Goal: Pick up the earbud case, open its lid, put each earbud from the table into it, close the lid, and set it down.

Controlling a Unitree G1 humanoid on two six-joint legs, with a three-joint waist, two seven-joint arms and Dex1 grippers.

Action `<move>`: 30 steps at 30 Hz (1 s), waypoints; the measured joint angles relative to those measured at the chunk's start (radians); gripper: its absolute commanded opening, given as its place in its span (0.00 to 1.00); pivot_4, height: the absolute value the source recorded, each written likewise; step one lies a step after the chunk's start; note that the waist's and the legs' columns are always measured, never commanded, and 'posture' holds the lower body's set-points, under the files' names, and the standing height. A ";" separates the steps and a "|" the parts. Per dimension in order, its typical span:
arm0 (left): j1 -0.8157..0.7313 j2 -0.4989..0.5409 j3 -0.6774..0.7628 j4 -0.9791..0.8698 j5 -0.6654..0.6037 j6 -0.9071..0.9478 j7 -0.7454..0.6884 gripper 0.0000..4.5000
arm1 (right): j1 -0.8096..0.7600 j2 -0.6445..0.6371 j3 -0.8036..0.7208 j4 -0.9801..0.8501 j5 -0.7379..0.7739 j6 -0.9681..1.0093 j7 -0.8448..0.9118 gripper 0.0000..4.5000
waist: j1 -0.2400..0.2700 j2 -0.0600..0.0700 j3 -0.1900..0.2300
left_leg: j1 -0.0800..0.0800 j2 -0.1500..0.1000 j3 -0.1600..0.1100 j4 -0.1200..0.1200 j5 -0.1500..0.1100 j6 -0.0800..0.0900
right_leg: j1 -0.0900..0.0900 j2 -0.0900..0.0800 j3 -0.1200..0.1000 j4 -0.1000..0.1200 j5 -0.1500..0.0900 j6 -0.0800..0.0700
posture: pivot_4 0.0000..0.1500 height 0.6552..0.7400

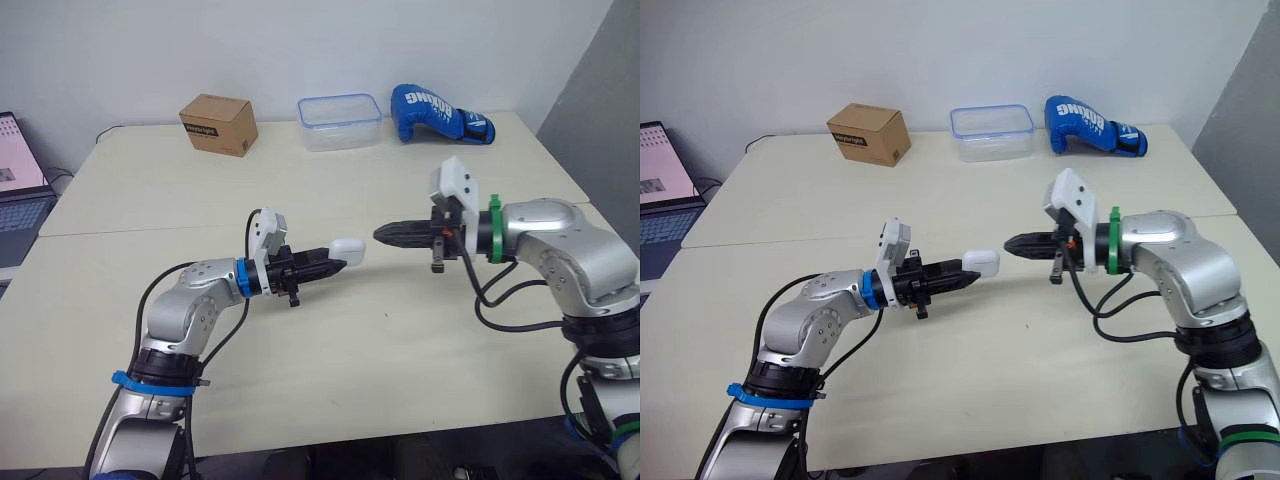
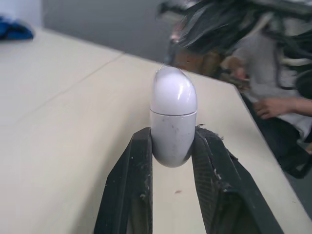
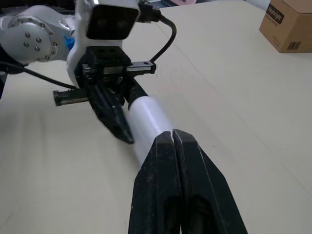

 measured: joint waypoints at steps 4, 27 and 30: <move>-0.041 -0.007 -0.010 0.040 0.009 0.171 0.114 0.17 | 0.039 -0.033 -0.006 0.024 -0.006 -0.030 0.023 0.01 | -0.001 0.000 0.000 | 0.000 0.000 0.000 0.000 0.000 0.000 | 0.000 0.000 0.000 0.001 0.000 0.000 | 1.00 0.89; -0.191 -0.106 -0.014 0.313 0.016 0.424 0.231 0.17 | 0.145 -0.064 0.032 0.094 -0.117 -0.110 0.052 0.01 | 0.001 0.000 0.000 | 0.000 0.000 0.000 0.000 0.000 0.000 | 0.000 0.000 0.000 0.000 0.000 0.000 | 1.00 0.89; -0.197 -0.107 -0.014 0.326 0.016 0.425 0.230 0.17 | 0.154 -0.064 0.032 0.082 -0.116 -0.104 0.055 0.01 | 0.001 0.000 0.000 | 0.000 0.000 0.000 0.001 0.000 0.000 | 0.000 0.000 0.000 0.001 0.000 0.000 | 1.00 0.89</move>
